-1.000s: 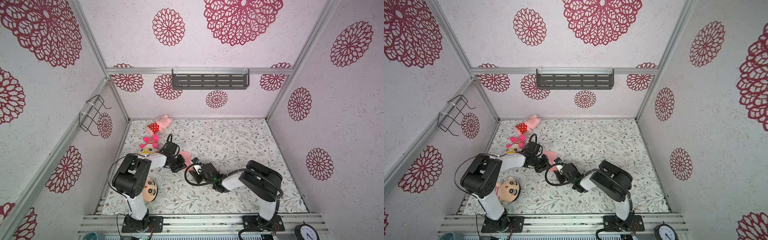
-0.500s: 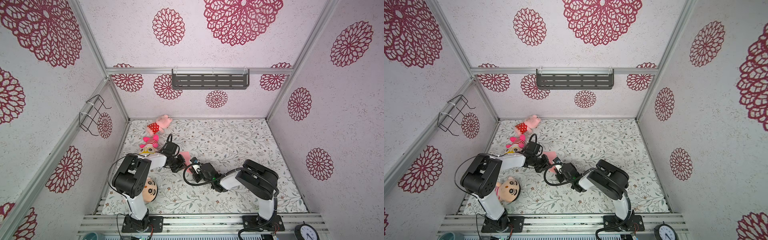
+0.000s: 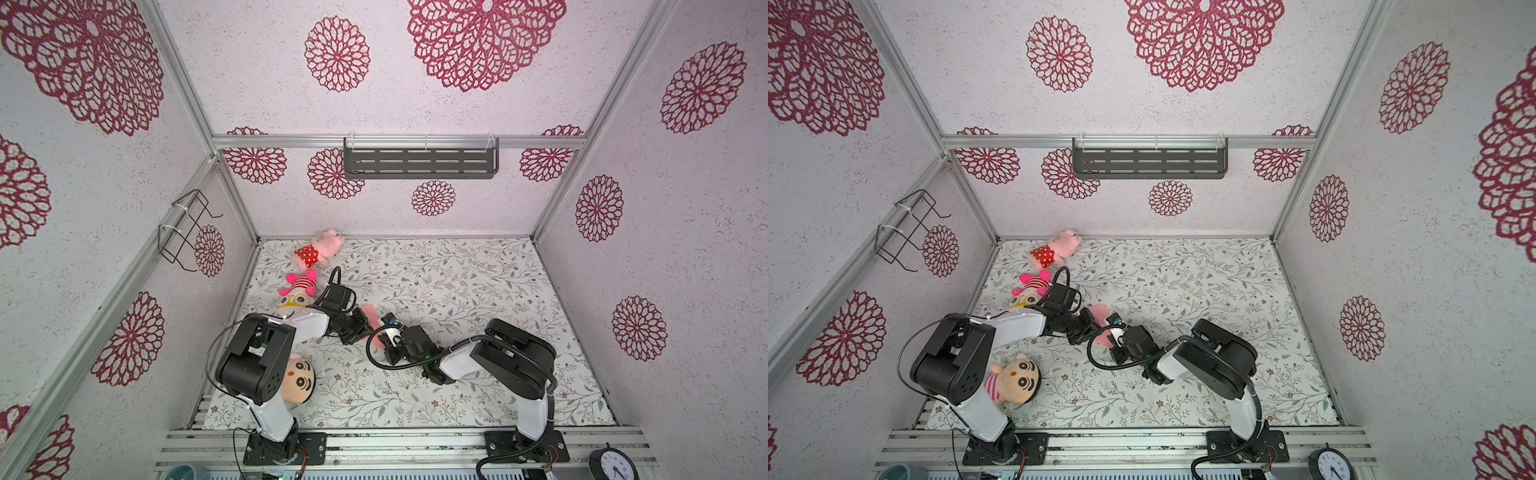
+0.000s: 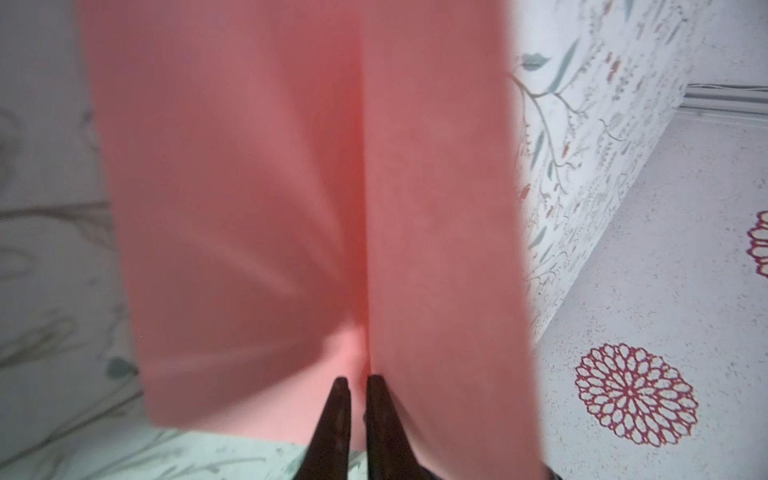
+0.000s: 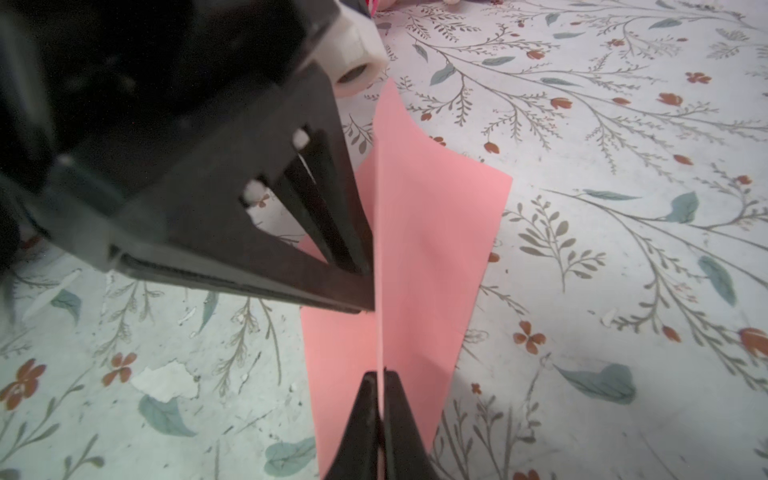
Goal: Fold a paper plane with a square sheet of paper (pick it up from the middle)
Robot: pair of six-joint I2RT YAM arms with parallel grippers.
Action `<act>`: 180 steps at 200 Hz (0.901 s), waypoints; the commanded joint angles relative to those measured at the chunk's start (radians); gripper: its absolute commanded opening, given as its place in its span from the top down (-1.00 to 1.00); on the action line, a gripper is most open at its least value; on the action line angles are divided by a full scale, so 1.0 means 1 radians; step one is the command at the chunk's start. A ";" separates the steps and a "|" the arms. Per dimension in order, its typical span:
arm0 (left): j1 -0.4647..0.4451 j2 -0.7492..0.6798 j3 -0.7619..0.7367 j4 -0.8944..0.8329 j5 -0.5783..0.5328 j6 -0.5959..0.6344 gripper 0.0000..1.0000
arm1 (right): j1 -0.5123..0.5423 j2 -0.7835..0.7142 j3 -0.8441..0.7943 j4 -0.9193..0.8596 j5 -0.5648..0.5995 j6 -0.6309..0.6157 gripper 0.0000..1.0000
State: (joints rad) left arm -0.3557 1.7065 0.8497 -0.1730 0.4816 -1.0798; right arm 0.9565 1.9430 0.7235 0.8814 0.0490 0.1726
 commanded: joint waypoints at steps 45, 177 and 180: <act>0.011 -0.052 -0.056 0.138 0.033 -0.022 0.64 | -0.038 0.028 0.007 0.087 -0.115 0.152 0.84; 0.012 -0.056 -0.107 0.119 -0.023 -0.015 0.56 | -0.066 0.068 0.125 -0.119 -0.228 0.236 0.85; 0.012 -0.056 -0.107 0.119 -0.022 -0.014 0.56 | -0.066 0.068 0.125 -0.121 -0.230 0.240 0.85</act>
State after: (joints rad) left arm -0.3508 1.6478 0.7322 -0.0673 0.4763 -1.0931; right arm 0.9005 2.0064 0.8249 0.7975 -0.1478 0.3710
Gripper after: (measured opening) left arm 0.219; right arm 0.075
